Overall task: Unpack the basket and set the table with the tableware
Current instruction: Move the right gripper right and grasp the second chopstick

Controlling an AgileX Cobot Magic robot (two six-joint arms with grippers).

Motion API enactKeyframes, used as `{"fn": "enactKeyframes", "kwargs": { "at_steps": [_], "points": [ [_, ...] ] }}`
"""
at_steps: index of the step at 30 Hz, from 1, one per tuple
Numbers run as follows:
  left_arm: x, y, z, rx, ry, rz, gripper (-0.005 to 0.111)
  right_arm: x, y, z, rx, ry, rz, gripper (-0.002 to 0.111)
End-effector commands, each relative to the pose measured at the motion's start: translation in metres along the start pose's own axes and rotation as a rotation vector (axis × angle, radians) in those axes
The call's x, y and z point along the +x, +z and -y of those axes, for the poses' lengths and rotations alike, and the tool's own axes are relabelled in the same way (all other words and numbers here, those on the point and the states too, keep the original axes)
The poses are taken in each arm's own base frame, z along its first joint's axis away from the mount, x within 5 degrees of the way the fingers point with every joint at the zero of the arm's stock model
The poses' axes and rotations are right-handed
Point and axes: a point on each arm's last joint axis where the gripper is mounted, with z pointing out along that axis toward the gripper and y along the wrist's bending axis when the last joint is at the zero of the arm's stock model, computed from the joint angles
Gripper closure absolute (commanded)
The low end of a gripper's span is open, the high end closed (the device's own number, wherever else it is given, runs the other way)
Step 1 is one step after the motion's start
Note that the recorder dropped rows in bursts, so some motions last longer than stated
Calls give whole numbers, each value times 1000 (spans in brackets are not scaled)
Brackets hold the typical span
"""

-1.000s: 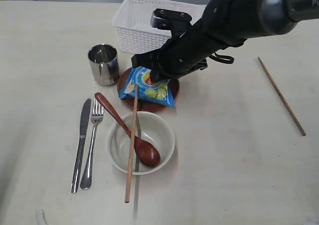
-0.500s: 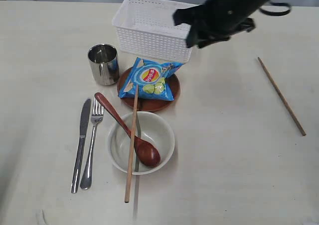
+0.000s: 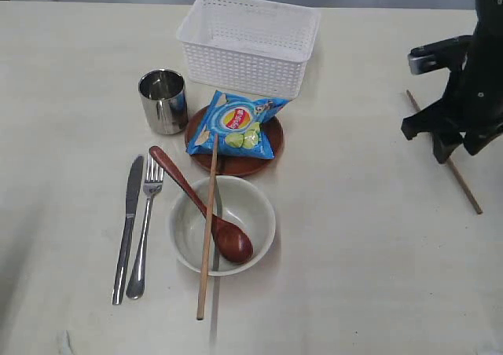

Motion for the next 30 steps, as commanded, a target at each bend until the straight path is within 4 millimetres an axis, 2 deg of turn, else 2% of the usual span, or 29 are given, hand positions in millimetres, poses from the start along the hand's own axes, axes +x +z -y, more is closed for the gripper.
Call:
{"fn": "enactKeyframes", "kwargs": {
  "at_steps": [1,5,9,13,19,23,26,30],
  "points": [
    [0,0,0,0,-9,8,107,-3,23,-2,-1,-2,42,64],
    [0,0,0,0,-9,8,107,-12,34,-1,17,14,63,64],
    [0,0,0,0,-9,8,107,-19,32,3,42,0,121,64],
    [0,0,0,0,-9,8,107,-22,32,15,58,16,150,64],
    [0,0,0,0,-9,8,107,-19,56,27,-38,67,102,64],
    [0,0,0,0,-9,8,107,-19,72,19,-156,16,68,64],
    [0,0,0,0,-9,8,107,-17,82,17,-171,6,25,73],
    [0,0,0,0,-9,8,107,-13,89,15,-183,0,-28,105]
  ]
}}
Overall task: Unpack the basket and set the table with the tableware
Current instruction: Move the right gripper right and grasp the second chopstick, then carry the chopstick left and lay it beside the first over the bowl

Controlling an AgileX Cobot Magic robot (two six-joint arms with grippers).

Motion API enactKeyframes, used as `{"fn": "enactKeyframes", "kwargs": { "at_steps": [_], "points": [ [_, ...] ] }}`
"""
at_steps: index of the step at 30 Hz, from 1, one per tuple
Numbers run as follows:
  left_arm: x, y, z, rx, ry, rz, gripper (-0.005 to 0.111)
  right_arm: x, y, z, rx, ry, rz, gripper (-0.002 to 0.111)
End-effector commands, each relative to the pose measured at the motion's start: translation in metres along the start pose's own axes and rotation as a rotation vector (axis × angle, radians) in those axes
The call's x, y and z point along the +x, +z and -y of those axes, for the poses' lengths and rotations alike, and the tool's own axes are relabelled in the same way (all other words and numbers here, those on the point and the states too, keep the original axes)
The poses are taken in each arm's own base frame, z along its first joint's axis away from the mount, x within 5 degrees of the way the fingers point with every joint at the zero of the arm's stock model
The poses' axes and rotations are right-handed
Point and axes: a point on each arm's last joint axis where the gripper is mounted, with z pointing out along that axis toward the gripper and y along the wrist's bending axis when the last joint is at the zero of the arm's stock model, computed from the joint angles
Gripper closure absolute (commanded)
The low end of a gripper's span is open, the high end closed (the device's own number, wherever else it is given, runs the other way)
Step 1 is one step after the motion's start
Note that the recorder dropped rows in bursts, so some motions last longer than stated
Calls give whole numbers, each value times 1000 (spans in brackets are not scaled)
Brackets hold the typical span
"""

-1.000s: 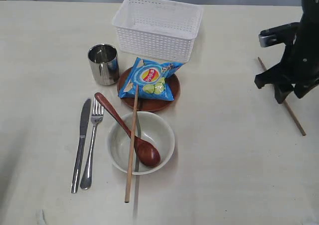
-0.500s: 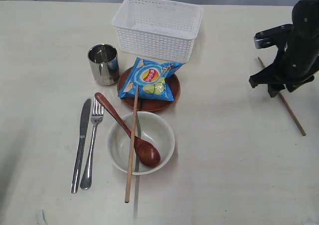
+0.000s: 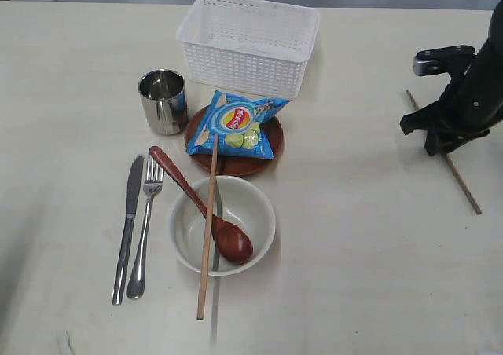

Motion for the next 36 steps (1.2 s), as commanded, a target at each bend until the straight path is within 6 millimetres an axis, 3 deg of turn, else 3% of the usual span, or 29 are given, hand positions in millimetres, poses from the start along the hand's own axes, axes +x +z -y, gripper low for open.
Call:
{"fn": "enactKeyframes", "kwargs": {
  "at_steps": [1,8,16,21,28,36],
  "points": [
    [0,0,0,0,-9,8,107,13,29,-5,-42,-7,-121,108],
    [0,0,0,0,-9,8,107,8,6,-9,-88,50,-91,109],
    [0,0,0,0,-9,8,107,16,-44,-21,-194,122,-82,109],
    [0,0,0,0,-9,8,107,30,-82,-40,-294,162,-25,109],
    [0,0,0,0,-9,8,107,65,-112,-96,-520,184,-12,109],
    [0,0,0,0,-9,8,107,85,-111,-176,-680,145,11,109]
  ]
}}
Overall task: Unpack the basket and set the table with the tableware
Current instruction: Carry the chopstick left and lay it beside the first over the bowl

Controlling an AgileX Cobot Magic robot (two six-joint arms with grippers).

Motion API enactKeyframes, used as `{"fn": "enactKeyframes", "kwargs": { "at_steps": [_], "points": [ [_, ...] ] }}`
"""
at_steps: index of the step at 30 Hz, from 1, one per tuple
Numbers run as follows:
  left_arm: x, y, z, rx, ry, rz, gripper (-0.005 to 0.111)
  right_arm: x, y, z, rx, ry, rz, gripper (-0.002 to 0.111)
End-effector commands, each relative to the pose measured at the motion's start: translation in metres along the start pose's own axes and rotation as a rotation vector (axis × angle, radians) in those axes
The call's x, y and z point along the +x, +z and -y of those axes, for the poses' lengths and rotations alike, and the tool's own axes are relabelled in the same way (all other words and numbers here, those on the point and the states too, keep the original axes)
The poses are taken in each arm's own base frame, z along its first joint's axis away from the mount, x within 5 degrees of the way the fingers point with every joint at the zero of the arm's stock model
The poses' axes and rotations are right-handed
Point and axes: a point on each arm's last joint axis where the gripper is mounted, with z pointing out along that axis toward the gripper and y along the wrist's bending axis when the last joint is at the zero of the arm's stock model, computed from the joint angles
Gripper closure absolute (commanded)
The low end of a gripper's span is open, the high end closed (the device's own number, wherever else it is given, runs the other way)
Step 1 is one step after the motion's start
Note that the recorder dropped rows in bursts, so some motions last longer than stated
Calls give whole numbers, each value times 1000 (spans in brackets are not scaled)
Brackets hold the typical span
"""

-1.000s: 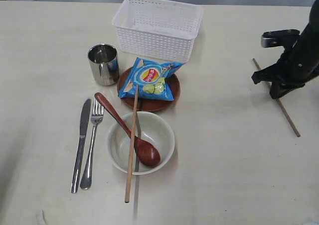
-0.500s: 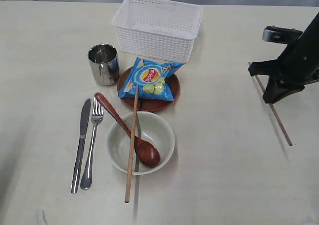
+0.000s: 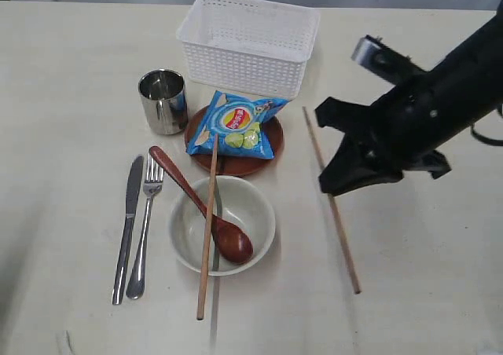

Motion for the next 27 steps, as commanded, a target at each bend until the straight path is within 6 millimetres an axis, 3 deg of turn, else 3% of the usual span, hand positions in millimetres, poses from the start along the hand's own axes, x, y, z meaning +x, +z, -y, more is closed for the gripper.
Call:
{"fn": "enactKeyframes", "kwargs": {
  "at_steps": [1,6,15,27],
  "points": [
    [0,0,0,0,-9,8,107,6,27,-33,-80,8,65,109],
    [0,0,0,0,-9,8,107,5,54,-56,-91,5,149,109],
    [0,0,0,0,-9,8,107,7,97,-54,-36,69,90,109],
    [0,0,0,0,-9,8,107,4,101,-62,-55,35,83,109]
  ]
}}
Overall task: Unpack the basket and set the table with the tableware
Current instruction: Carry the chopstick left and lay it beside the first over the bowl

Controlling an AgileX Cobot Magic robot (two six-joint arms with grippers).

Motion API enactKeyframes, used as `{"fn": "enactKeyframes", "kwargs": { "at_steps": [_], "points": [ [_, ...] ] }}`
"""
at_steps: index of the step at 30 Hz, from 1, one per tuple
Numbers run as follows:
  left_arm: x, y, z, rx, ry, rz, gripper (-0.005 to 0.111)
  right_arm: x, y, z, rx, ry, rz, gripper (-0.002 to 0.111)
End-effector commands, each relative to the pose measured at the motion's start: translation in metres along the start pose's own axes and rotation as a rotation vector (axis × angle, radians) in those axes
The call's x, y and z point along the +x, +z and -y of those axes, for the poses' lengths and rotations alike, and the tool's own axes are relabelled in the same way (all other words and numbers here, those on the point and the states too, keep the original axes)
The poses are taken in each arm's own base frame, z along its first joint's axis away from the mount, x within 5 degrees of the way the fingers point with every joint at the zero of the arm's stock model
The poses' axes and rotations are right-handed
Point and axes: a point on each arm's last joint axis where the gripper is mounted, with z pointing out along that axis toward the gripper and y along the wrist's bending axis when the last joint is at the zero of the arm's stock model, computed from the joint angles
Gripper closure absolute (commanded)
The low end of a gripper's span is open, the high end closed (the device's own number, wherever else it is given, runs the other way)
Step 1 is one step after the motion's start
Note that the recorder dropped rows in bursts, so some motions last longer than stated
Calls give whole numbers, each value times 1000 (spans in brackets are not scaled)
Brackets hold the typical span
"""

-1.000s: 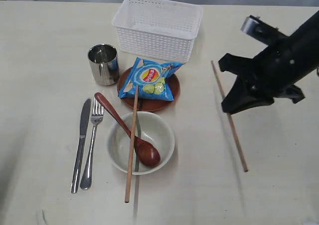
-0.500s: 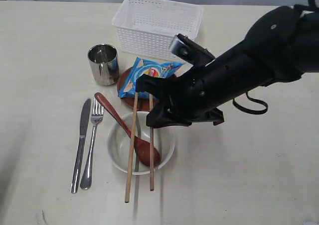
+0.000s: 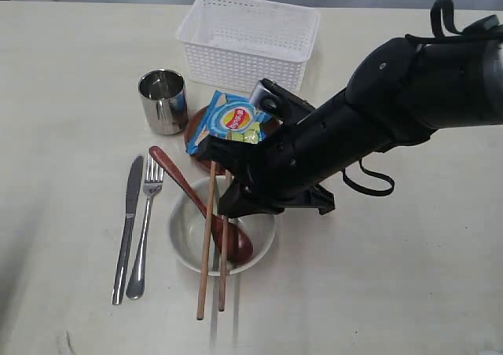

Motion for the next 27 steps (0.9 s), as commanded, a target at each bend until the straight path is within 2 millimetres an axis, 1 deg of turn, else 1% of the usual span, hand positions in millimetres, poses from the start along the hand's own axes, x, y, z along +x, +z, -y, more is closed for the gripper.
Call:
{"fn": "enactKeyframes", "kwargs": {
  "at_steps": [1,5,9,19,21,23,26,27],
  "points": [
    [0,0,0,0,-9,8,107,5,4,-5,-3,-55,-6,109],
    [0,0,0,0,-9,8,107,4,6,-7,4,-46,36,109],
    [0,0,0,0,-9,8,107,3,6,-7,4,-21,38,109],
    [0,0,0,0,-9,8,107,6,7,-5,11,-25,18,108],
    [0,0,0,0,-9,8,107,6,7,-5,11,-26,23,106],
    [0,0,0,0,-9,8,107,6,7,-5,11,-26,23,95],
    [0,0,0,0,-9,8,107,7,7,-6,9,-37,13,68],
    [0,0,0,0,-9,8,107,7,7,-5,8,-46,8,62]
  ]
}}
